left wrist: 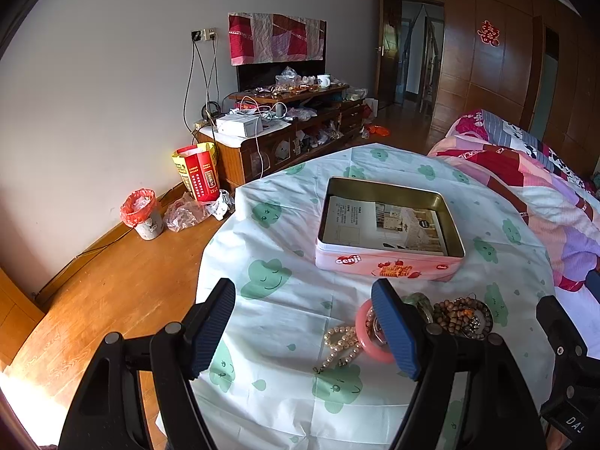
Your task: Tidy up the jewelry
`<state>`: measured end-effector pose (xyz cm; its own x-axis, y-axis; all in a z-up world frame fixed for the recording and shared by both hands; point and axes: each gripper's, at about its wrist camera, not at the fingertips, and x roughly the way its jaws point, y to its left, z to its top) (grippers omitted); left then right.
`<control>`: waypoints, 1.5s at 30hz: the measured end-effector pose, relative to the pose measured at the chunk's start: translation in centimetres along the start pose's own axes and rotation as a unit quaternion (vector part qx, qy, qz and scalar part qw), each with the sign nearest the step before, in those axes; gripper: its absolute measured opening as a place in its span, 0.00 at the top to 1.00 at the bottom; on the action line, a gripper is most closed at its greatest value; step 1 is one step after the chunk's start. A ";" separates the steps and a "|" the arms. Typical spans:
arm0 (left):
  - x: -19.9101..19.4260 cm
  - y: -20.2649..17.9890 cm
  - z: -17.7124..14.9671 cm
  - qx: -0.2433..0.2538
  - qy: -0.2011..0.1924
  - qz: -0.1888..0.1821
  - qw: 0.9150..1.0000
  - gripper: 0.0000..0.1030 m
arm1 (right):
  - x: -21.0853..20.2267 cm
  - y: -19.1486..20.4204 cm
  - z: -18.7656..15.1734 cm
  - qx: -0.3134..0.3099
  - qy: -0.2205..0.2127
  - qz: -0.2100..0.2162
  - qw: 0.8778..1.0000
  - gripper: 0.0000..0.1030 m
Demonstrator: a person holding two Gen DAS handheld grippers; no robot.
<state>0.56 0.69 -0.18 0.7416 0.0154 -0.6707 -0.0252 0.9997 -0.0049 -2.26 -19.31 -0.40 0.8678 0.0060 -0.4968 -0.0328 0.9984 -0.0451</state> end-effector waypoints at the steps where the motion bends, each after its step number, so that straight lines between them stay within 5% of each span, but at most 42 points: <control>1: 0.1 0.0 0.0 0.000 0.000 0.001 1.000 0.27 | 0.0 0.0 0.0 0.000 0.000 0.000 1.000 0.00; 45: 0.3 -0.4 -0.5 0.006 0.008 0.002 1.000 0.27 | 0.5 0.4 -1.0 0.001 0.009 0.004 1.000 0.00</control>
<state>0.48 0.23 -0.78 0.7301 0.0182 -0.6831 -0.0199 0.9998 0.0053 -2.34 -18.94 -1.50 0.8583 0.0140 -0.5130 -0.0392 0.9985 -0.0383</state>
